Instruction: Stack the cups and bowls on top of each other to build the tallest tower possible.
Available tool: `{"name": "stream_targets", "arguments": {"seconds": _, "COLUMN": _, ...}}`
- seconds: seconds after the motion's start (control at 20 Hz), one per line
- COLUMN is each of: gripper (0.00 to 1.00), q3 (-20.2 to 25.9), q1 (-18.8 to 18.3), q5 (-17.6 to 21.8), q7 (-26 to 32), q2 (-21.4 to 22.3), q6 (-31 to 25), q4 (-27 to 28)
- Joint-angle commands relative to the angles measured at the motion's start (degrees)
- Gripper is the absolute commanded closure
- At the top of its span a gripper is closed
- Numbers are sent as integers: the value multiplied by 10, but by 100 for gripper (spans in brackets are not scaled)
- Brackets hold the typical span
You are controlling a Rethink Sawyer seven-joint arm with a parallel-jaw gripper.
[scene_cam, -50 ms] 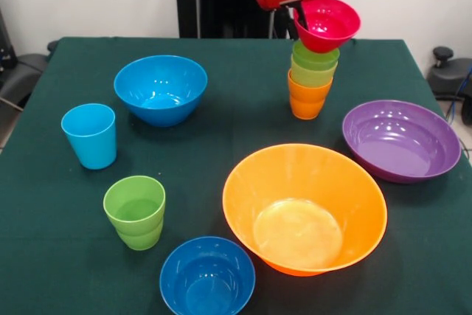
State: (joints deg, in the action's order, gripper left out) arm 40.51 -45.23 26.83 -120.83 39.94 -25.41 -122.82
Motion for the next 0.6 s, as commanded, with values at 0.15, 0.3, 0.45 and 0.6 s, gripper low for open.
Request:
{"name": "stream_targets", "arguments": {"seconds": 0.15, "gripper": 100, "q3": -42, "q1": 28, "q5": 50, "q7": -15, "q2": -23, "q6": 47, "q4": -23}}
{"name": "stream_targets", "arguments": {"seconds": 0.3, "gripper": 100, "q3": -45, "q1": 29, "q5": 50, "q7": -14, "q2": -23, "q6": 51, "q4": -24}}
{"name": "stream_targets", "arguments": {"seconds": 0.45, "gripper": 100, "q3": -48, "q1": 32, "q5": 50, "q7": -14, "q2": -24, "q6": 57, "q4": -25}}
{"name": "stream_targets", "arguments": {"seconds": 0.6, "gripper": 100, "q3": -53, "q1": 35, "q5": 49, "q7": -14, "q2": -25, "q6": 65, "q4": -25}}
